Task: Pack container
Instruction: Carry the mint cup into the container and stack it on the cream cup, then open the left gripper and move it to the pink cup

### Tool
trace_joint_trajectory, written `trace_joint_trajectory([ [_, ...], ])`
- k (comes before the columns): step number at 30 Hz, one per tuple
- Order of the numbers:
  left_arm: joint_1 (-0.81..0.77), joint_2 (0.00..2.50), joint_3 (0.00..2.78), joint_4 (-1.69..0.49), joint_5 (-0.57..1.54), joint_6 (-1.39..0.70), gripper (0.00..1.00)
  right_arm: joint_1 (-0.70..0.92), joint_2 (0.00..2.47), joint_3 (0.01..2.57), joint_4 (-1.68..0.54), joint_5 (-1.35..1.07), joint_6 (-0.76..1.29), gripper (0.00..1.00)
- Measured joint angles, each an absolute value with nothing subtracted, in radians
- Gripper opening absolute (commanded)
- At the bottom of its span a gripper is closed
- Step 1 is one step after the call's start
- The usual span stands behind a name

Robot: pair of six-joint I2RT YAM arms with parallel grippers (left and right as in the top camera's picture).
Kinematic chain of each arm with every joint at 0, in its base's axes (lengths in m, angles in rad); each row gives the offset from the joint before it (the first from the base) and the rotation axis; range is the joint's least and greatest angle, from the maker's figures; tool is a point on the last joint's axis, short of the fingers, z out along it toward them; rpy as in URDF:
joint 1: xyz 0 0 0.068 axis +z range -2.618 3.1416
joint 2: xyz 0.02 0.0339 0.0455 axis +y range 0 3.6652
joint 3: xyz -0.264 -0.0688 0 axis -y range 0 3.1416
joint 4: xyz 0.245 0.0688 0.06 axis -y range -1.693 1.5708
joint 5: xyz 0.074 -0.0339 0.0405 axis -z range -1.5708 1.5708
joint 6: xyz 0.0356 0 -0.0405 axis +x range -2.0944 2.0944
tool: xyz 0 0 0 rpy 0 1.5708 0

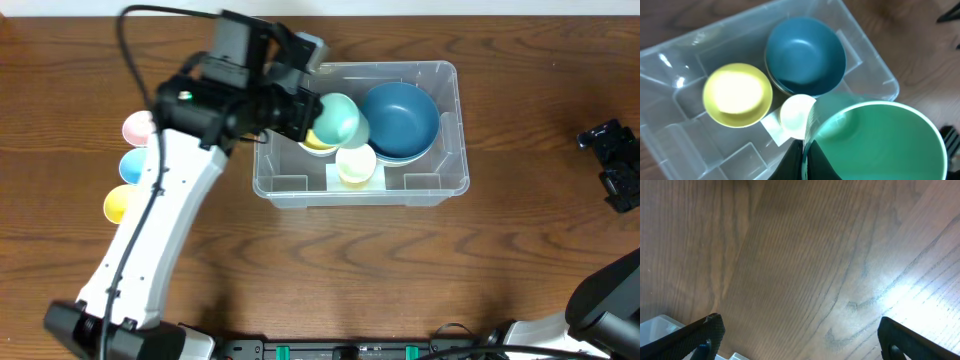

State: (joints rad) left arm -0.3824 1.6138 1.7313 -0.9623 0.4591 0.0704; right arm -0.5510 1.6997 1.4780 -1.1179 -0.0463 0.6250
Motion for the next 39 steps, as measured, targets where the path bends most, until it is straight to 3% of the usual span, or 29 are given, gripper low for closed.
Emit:
trace_joint_trajectory([
  [8,-0.469,1.732,1.731,-0.968,0.411,0.078,0.06,-0.551,1.7,1.478,-1.118,-0.046,0.625,0.99],
  [27,-0.476,1.851,1.731,-0.972,0.284,0.083,0.07,-0.551,1.7,1.478,-1.118,-0.046,0.625,0.99],
  [28,-0.476,1.858,1.731,-0.972,0.284,0.083,0.15,-0.551,1.7,1.478,-1.118,-0.046,0.625,0.99],
  [30,-0.476,1.866,1.729,-0.971,0.283,0.092,0.45,-0.551,1.7,1.478,-1.118,-0.046,0.625,0.99],
  [32,-0.476,1.871,1.728,-0.969,0.281,0.089,0.66,-0.551,1.7,1.478,-1.118,-0.046,0.625,0.99],
  [35,-0.476,1.872,1.728,-0.964,0.281,0.089,0.78,-0.551,1.7,1.478,-1.118,-0.046,0.625,0.99],
  [39,-0.475,1.872,1.728,-0.967,0.281,0.086,0.81,-0.551,1.7,1.478,-1.118,-0.046,0.625,0.99],
])
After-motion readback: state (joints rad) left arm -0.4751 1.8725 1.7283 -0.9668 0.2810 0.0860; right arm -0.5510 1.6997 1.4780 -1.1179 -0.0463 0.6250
